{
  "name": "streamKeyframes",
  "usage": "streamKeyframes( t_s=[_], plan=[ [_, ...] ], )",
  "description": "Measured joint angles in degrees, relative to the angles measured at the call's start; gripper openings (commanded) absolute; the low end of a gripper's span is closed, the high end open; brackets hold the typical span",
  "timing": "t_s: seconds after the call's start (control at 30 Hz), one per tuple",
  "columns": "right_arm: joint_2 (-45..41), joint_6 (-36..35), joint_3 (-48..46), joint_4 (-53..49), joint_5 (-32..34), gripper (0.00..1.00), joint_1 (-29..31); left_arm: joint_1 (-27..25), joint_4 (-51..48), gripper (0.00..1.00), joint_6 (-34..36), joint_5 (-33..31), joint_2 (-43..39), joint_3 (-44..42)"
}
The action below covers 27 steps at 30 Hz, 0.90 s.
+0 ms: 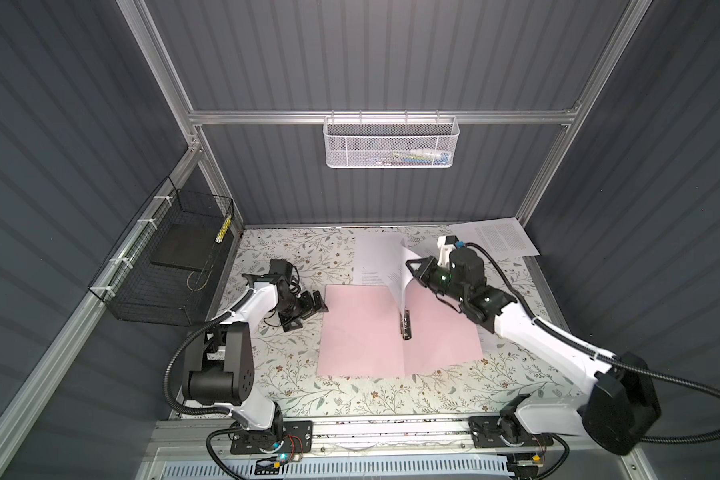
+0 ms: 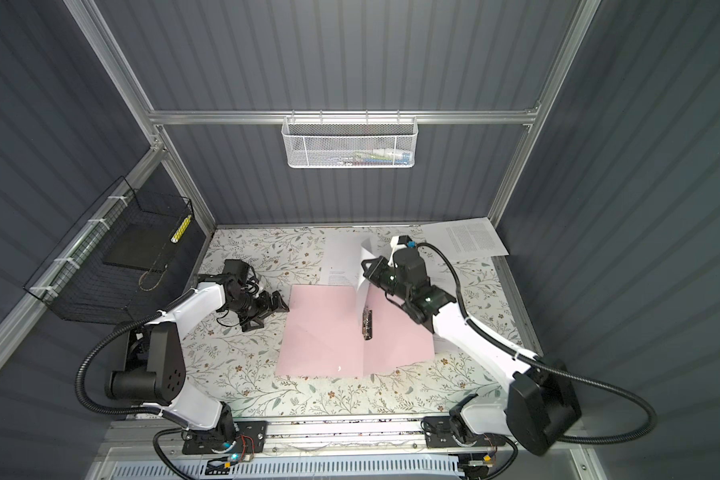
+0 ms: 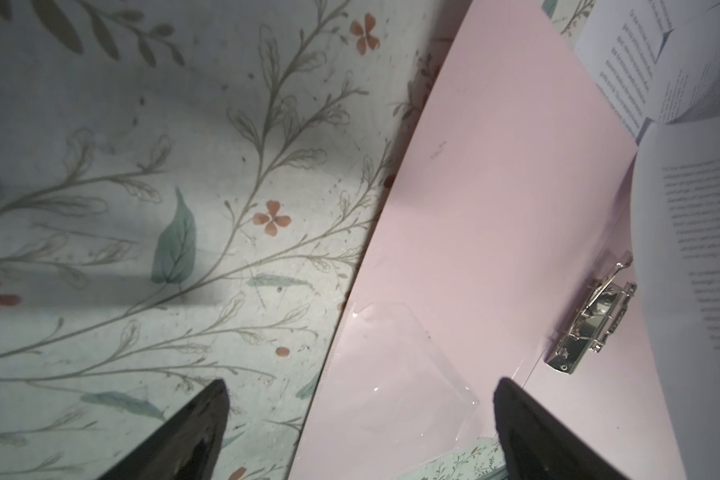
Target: Put the files into the folder
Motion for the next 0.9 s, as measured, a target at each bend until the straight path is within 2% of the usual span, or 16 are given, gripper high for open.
streamKeyframes(
  t_s=[0.17,0.27,0.47,0.7,0.9],
  plan=[
    [-5.81,4.94,-13.4,1.49,12.2,0.0,3.85,-0.46,-0.13,1.0,0.24,-0.04,-4.9,-1.44],
    [-7.98,7.45,-20.61,-0.11,19.15,0.0,7.02,-2.58,-0.37,1.0,0.37,0.13,-7.5,-0.79],
    [-13.62,12.15,-26.25,-4.81,30.73,0.0,12.85,-14.36,1.86,1.0,-1.92,1.95,-8.31,2.38],
    [-17.2,16.65,-29.16,-8.22,39.63,0.0,16.2,-30.47,10.54,1.0,-10.01,3.28,-3.96,3.23],
    [-15.52,20.31,-30.1,-8.87,44.04,0.0,19.47,-36.0,18.47,1.0,-16.35,3.5,2.82,3.58]
  ],
)
